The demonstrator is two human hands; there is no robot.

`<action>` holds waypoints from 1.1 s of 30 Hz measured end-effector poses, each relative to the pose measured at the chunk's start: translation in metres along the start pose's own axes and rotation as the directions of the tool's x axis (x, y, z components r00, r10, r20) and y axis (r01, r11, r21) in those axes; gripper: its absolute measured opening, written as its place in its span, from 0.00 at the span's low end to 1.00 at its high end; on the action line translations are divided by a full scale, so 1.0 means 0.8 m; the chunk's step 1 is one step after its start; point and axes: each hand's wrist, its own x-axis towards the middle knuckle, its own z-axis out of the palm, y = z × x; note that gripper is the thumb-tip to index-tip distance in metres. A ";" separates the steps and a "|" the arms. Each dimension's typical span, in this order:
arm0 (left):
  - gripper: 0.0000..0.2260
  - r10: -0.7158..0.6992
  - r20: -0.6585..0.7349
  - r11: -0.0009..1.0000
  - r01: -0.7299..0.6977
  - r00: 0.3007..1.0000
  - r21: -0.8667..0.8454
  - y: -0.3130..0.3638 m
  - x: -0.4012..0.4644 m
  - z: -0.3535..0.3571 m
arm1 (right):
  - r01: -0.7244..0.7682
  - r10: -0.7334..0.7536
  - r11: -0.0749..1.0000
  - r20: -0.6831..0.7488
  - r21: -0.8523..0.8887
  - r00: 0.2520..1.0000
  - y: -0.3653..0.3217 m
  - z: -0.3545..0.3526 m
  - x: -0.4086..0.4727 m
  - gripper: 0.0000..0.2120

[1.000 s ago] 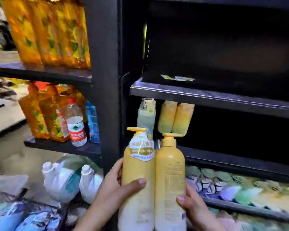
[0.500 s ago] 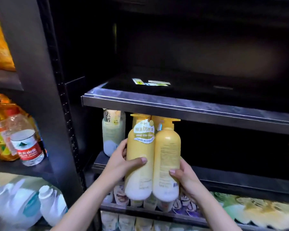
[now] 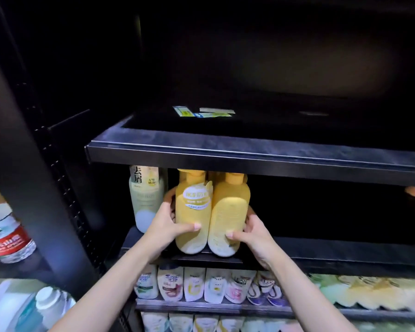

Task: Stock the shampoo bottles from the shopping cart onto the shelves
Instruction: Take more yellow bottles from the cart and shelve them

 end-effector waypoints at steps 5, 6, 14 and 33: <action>0.31 -0.028 0.069 0.998 0.025 0.997 0.049 -0.002 0.019 -0.007 | -0.001 0.005 0.996 0.051 -0.085 0.999 -0.005 -0.005 0.006 0.39; 0.31 -0.037 0.081 0.997 0.032 0.996 0.064 -0.002 0.021 -0.009 | -0.002 0.008 0.995 0.054 -0.104 0.999 -0.007 -0.004 0.006 0.38; 0.22 -0.109 -0.109 0.967 0.131 0.988 0.219 -0.029 0.013 0.009 | -0.005 -0.023 0.959 -0.098 -0.285 0.995 -0.013 0.009 0.007 0.37; 0.32 -0.070 0.038 0.995 0.067 0.997 0.080 -0.026 0.007 -0.001 | 0.038 -0.098 0.919 -0.135 -0.392 0.986 -0.004 0.017 -0.016 0.39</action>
